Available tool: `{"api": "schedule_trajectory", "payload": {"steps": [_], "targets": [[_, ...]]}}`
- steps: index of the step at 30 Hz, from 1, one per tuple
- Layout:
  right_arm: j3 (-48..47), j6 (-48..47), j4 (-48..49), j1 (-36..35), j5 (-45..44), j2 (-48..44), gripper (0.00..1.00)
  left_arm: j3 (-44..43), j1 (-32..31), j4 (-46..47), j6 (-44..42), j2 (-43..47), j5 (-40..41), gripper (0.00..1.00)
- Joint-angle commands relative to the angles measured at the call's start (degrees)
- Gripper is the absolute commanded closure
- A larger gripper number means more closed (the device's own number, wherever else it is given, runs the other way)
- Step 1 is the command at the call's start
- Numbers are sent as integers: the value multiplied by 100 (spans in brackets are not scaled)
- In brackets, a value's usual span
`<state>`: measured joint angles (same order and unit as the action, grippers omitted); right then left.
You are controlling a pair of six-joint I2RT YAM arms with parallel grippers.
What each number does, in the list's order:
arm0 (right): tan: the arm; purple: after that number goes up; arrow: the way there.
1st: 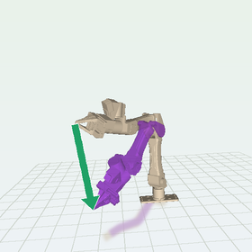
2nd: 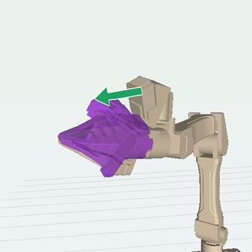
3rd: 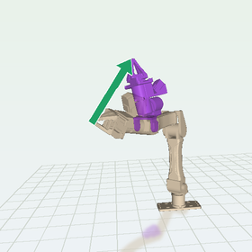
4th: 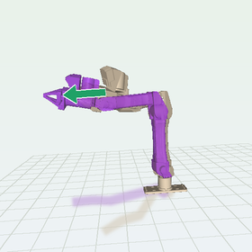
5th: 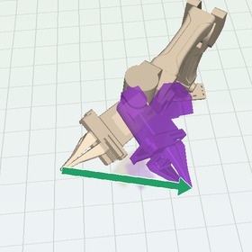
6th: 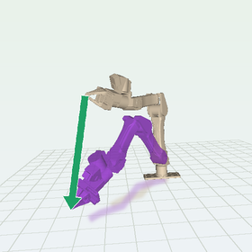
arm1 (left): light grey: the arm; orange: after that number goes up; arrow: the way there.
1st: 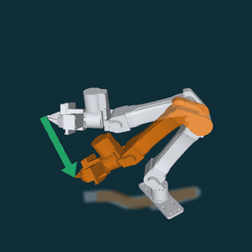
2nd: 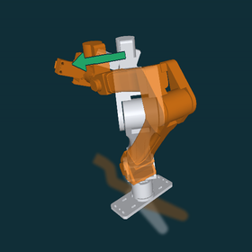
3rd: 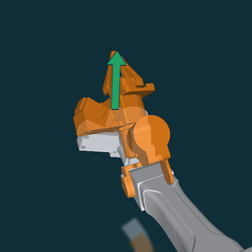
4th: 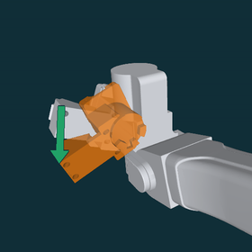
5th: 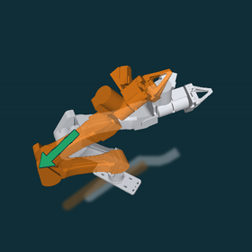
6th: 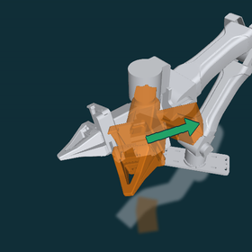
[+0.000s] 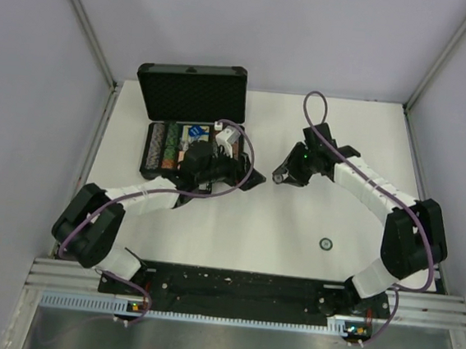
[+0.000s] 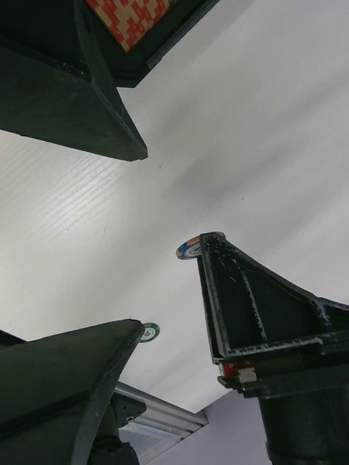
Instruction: Pack up texas hold em set
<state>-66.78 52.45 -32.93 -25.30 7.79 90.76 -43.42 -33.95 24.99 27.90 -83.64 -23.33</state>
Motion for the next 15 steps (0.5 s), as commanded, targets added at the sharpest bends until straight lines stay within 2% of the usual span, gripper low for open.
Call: {"api": "schedule_trajectory", "payload": {"steps": [1,7,15], "targets": [[-80,714,559,34,495,-384,62,-193,-94,717,356,-275,-101,5],[-45,960,726,34,618,-445,62,-553,-120,384,646,-662,48,14],[122,1074,884,34,644,-445,62,-668,-111,542,849,-882,-22,19]]}}
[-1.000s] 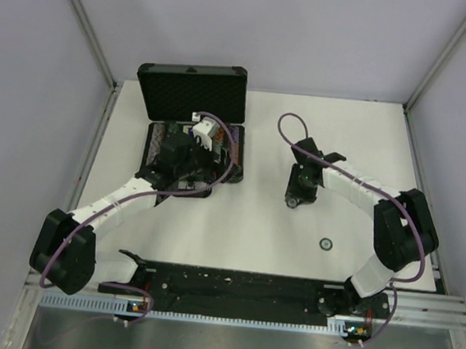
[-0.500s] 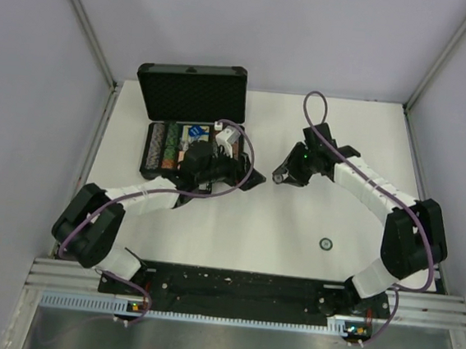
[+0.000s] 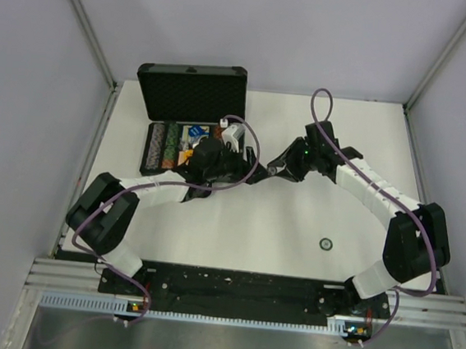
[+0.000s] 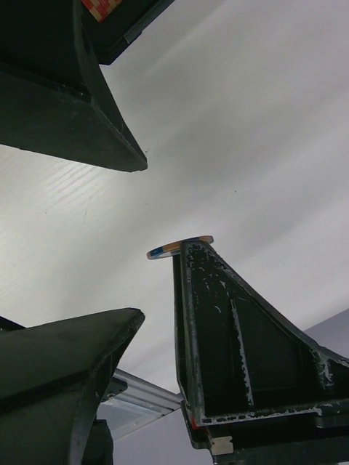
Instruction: Pack up texas hold em set
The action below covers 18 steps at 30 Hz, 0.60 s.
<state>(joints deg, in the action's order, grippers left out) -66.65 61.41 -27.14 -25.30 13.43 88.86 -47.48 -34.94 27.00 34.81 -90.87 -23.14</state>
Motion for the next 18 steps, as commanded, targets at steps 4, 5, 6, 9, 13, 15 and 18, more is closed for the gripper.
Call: {"api": "schedule_trajectory", "payload": {"steps": [4,5,6,9,13,15,18], "targets": [[135,214,393,34,177,-229,62,-358,-22,288,175,-282,28,25],[135,222,402,34,195,-229,62,-393,-22,279,202,-317,28,28],[144,240,402,34,204,-211,62,-463,-22,227,202,-361,37,30],[196,275,472,34,291,-185,62,-648,-13,121,219,-475,-24,40],[232,275,516,25,362,-132,62,-727,-22,147,290,-563,-130,53],[258,275,525,16,362,-115,62,-745,-22,174,316,-590,-191,60],[258,267,543,25,362,-88,62,-780,-22,182,351,-651,-270,76]]}}
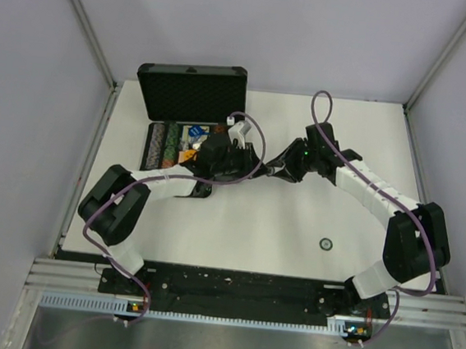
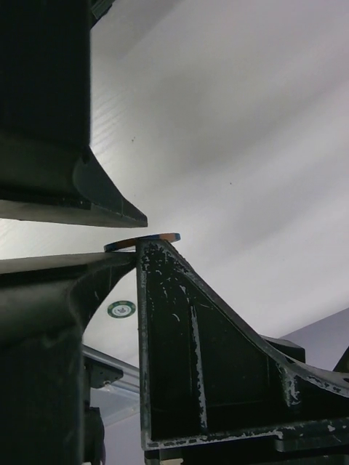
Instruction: Pack up texas hold em set
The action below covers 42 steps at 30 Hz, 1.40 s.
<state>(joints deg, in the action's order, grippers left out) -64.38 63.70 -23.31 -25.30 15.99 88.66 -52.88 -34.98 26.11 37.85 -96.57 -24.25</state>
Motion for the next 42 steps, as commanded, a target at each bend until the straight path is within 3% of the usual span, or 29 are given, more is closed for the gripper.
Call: {"api": "schedule_trajectory", "payload": {"steps": [1,2,3,7,11,15,22,28,42], "targets": [[39,28,169,16,106,-51,62,-257,-9,263,65,-89,-176,85],[31,11,152,16,115,-33,62,-266,-17,255,56,-98,-185,97],[31,-15,160,25,98,-25,62,-275,-17,228,48,-98,-194,100],[-4,-182,20,51,-131,-86,45,-319,-9,-175,-521,15,-151,100],[30,-428,-200,244,-429,-419,25,-450,44,-1411,-2154,305,-115,100],[285,-692,-367,683,-623,-832,21,-889,272,-3362,-4078,587,235,100],[777,-1097,-657,1202,-817,-1281,21,-1750,492,-5236,-6173,421,613,100],[980,-1176,-727,1317,-773,-1360,22,-2270,501,-6108,-6754,33,1361,100],[945,-1185,-728,1352,-746,-1220,22,-2130,615,-5898,-7019,-125,2029,100]]}}
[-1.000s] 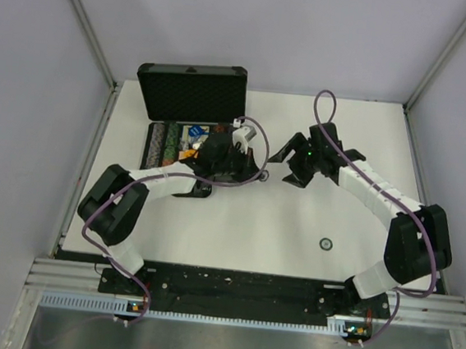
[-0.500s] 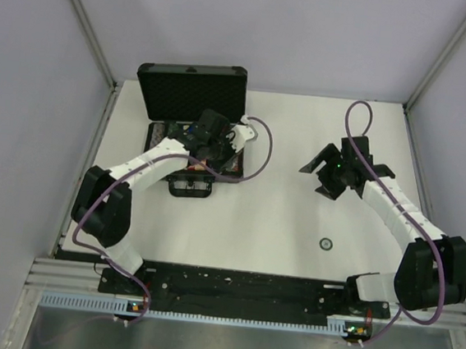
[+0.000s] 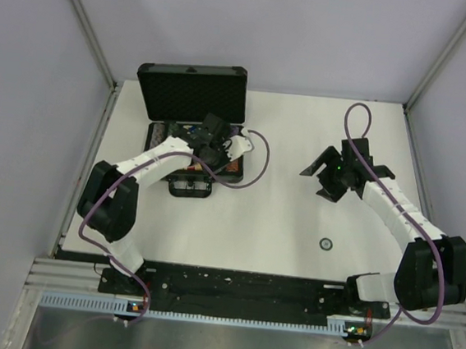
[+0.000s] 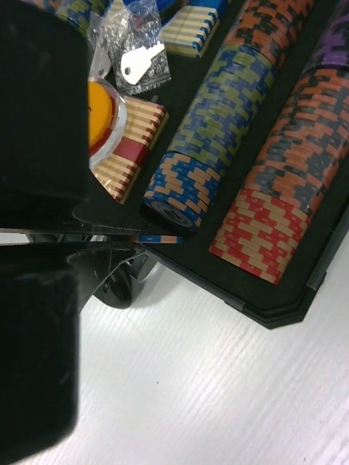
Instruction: Pack up texas hold em set
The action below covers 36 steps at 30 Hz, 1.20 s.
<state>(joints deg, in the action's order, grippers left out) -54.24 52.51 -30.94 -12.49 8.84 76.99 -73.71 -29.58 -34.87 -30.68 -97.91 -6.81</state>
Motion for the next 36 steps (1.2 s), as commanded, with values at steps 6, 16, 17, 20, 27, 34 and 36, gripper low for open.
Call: {"api": "schedule_trajectory", "payload": {"steps": [6,16,17,20,27,34,36], "targets": [[-69,-66,44,71,-5,26,22,-82,75,393,-272,-53,514,100],[-52,-57,35,71,-5,97,22,-372,84,341,-79,-404,628,78],[-60,-57,35,80,-5,105,22,-372,84,315,-61,-396,628,71],[-61,-74,35,80,-23,105,22,-355,84,341,0,-308,628,60],[53,-224,-140,115,-233,53,22,-240,216,516,237,166,558,51],[141,-399,-316,168,-436,0,22,-29,357,806,343,667,619,52],[150,-513,-421,168,-567,-26,22,23,418,876,448,817,628,52]]}}
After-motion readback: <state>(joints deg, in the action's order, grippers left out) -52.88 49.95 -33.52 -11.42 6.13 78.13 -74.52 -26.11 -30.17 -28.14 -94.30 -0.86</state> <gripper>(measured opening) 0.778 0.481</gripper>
